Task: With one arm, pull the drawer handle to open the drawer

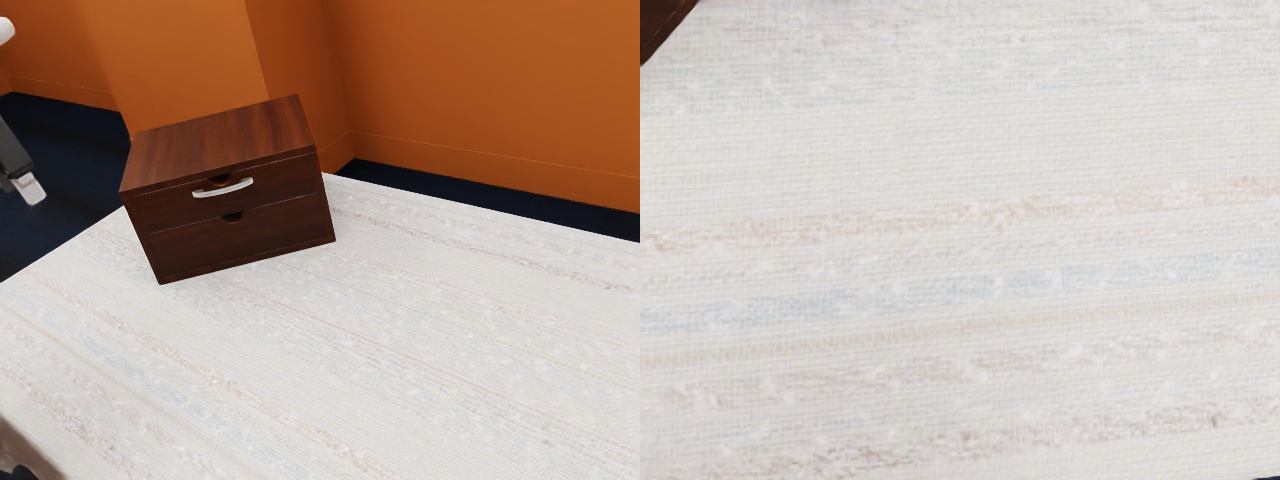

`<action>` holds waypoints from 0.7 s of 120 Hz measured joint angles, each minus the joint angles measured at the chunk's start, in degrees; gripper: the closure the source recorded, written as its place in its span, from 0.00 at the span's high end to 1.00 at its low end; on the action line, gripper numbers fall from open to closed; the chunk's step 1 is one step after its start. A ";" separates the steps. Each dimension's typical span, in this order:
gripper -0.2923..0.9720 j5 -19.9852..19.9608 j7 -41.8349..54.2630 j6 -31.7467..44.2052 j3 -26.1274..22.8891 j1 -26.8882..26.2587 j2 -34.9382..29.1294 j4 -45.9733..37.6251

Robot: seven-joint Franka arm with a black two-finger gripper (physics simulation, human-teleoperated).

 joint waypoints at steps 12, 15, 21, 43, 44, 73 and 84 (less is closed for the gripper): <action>0.77 -0.06 3.71 2.28 0.01 -0.07 0.06 -0.03; 0.77 -0.11 4.54 2.70 0.04 -0.06 0.05 -0.04; 0.77 -0.72 6.10 3.39 1.28 -0.50 0.02 -0.25; 0.77 -2.29 12.19 5.08 2.78 -4.78 3.70 0.48; 0.77 -2.31 12.56 5.17 2.81 -4.72 4.38 0.49; 0.77 -2.52 23.00 8.26 2.73 -3.00 13.35 2.03; 0.77 -2.51 26.09 8.99 2.74 -1.89 15.68 4.83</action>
